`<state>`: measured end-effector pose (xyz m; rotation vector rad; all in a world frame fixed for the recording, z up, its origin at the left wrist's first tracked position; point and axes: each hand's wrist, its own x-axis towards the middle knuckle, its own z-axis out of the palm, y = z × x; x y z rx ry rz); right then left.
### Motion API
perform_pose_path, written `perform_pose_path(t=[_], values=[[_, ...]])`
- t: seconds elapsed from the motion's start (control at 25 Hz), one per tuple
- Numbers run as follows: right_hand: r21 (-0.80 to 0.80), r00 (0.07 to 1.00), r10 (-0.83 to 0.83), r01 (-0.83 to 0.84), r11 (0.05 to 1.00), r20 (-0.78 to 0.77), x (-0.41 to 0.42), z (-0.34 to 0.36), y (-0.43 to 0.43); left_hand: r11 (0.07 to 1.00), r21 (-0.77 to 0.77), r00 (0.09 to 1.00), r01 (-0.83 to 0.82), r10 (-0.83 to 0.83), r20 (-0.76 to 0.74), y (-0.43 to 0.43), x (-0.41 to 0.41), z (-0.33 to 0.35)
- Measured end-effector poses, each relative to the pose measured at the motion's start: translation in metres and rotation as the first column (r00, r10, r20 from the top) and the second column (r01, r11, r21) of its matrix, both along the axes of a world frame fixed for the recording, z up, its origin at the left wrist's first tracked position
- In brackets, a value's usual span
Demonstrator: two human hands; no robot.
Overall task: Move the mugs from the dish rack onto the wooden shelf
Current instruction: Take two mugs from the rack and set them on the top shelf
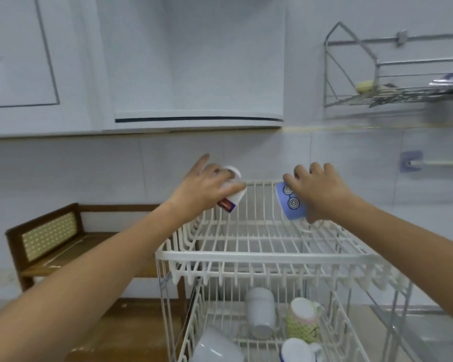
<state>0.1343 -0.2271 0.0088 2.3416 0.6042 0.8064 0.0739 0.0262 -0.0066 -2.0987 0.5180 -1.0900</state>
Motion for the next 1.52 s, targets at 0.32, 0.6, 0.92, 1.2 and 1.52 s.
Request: perform_pose_path(t=[0.32,0.6,0.92,1.2,1.52], values=[[0.972,0.642,0.747,-0.010,0.234,-0.173,-0.076,0.024,0.064,0.570,-0.799,0.981,0.188,-0.081,0.173,0.094,-0.066,-0.027],[0.972,0.410,0.883,0.049,0.228,-0.228,-0.139,0.018,0.210,-0.015,-0.995,0.991,-0.101,0.089,-0.101,0.216,-0.095,-0.092],[0.927,0.573,0.730,0.210,0.310,-0.373,-0.116,-0.047,0.380,-0.247,-0.951,0.981,-0.187,-0.003,-0.192,0.318,-0.101,-0.128],[0.901,0.595,0.735,0.431,0.050,-0.325,-0.064,-0.128,0.443,-0.287,-0.940,0.982,-0.184,-0.084,-0.166,0.352,-0.076,-0.146],[0.904,0.560,0.775,0.427,0.034,-0.293,-0.030,-0.166,0.451,-0.320,-0.935,0.984,-0.152,-0.142,-0.111,0.360,-0.054,-0.153]])
